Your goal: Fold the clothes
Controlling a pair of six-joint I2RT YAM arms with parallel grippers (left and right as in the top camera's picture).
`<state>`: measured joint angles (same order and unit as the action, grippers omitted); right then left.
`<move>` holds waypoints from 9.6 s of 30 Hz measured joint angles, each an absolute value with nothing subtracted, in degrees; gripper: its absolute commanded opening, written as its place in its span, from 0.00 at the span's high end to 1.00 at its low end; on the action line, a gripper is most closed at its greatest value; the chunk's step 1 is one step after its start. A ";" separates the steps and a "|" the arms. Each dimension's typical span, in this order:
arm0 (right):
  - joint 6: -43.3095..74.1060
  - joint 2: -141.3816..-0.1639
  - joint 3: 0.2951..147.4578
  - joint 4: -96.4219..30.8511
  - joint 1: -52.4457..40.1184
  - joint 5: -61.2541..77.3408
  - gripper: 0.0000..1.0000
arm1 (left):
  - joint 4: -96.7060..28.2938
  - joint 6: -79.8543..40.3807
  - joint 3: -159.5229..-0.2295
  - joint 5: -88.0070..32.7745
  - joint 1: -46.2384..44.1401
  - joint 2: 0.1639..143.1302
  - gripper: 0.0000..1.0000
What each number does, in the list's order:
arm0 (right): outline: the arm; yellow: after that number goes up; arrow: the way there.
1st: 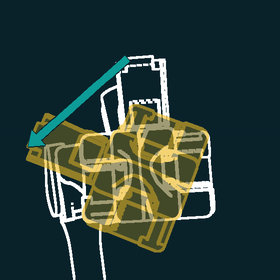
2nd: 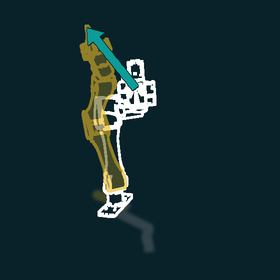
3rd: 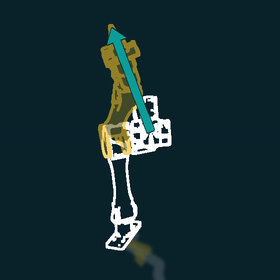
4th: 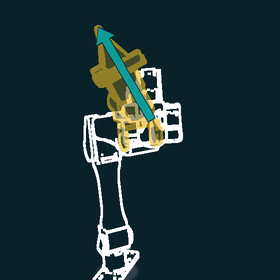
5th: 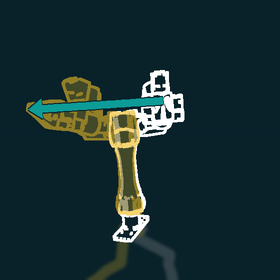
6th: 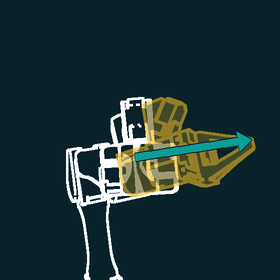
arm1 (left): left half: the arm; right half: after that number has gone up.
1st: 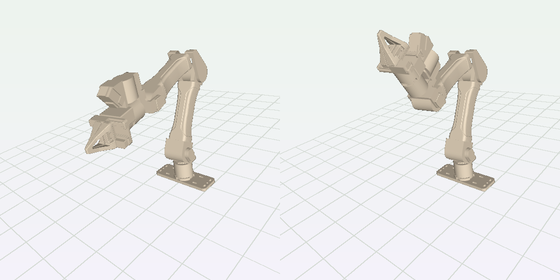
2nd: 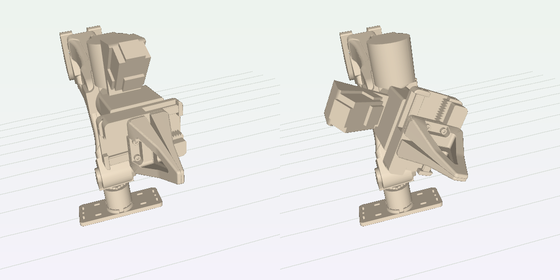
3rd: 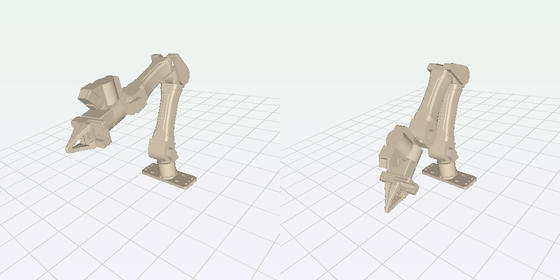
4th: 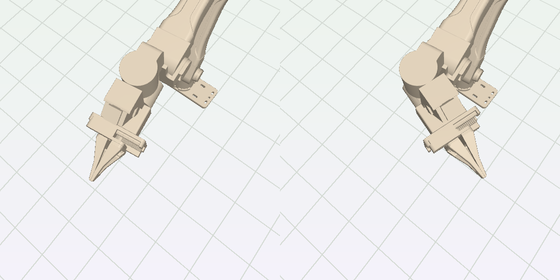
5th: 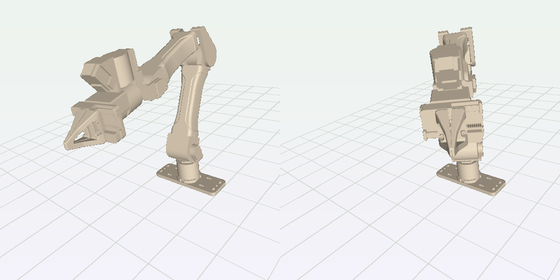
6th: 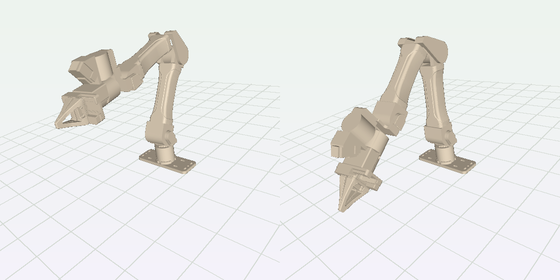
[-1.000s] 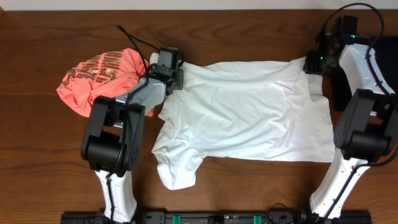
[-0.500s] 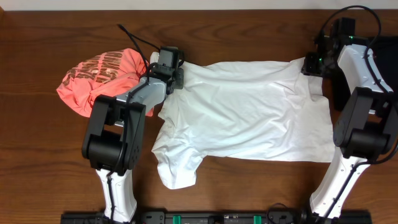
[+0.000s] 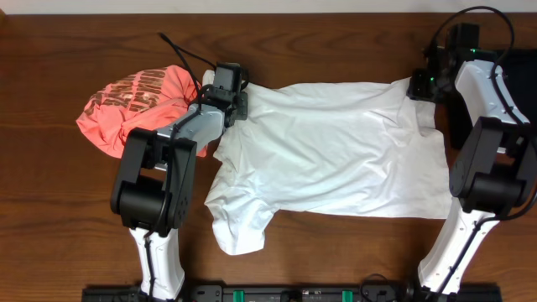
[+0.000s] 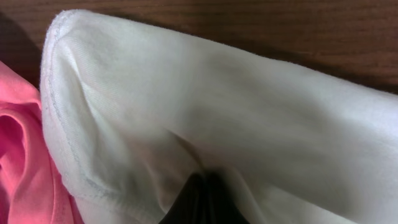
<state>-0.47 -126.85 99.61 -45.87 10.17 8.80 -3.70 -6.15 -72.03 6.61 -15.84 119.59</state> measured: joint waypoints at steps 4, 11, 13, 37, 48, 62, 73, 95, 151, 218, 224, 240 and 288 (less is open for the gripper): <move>-0.45 -128.07 99.61 -45.80 10.20 9.02 0.81 | -3.70 -6.15 -72.03 6.61 -15.86 119.59 0.94; -0.23 -129.93 99.59 -44.86 10.22 9.34 0.98 | -3.70 -6.15 -72.05 6.63 -15.84 119.59 0.94; -0.30 -129.93 99.59 -44.47 10.26 9.41 0.99 | -3.70 -6.15 -72.05 6.63 -15.84 119.59 0.94; -0.30 -129.93 100.90 -25.98 13.17 8.67 0.98 | -3.73 -6.15 -72.05 6.85 -15.86 119.59 0.94; 0.40 -133.78 101.27 -25.04 13.19 3.42 0.08 | -3.75 -6.15 -72.05 6.87 -15.86 119.59 0.94; 0.40 -128.88 101.56 -30.11 12.95 3.75 0.01 | -4.64 -7.16 -72.36 7.70 -13.76 119.22 0.10; 0.47 -112.60 102.06 -44.69 13.13 12.84 0.01 | -17.76 -7.90 -70.70 5.58 -12.62 106.06 0.02; 1.34 -110.59 101.30 -82.83 13.06 12.75 0.05 | -63.07 -15.07 -70.63 -10.81 -16.19 89.76 0.02; 67.92 -85.95 49.36 -54.00 13.06 -10.20 0.01 | -47.44 -83.83 -45.30 -4.58 -27.66 72.97 0.21; 58.04 -96.14 50.06 -41.82 13.06 -11.86 0.14 | -47.57 -77.89 -45.30 -6.68 -36.60 78.13 0.04; 57.08 -96.07 50.04 -41.56 13.06 -12.27 0.13 | -47.51 -79.57 -45.12 -7.18 -36.60 78.13 0.07; 54.39 -91.46 49.95 -41.39 13.06 -12.51 0.12 | -46.44 -87.99 -39.70 -6.09 -36.60 78.28 0.60; 53.36 -90.89 42.46 -32.01 18.33 -13.82 0.18 | -45.36 -88.53 -39.66 -5.34 -36.60 81.08 0.94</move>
<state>53.36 -90.89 42.46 -32.01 18.33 -13.82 -45.36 -88.53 -39.66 -5.34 -36.60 81.08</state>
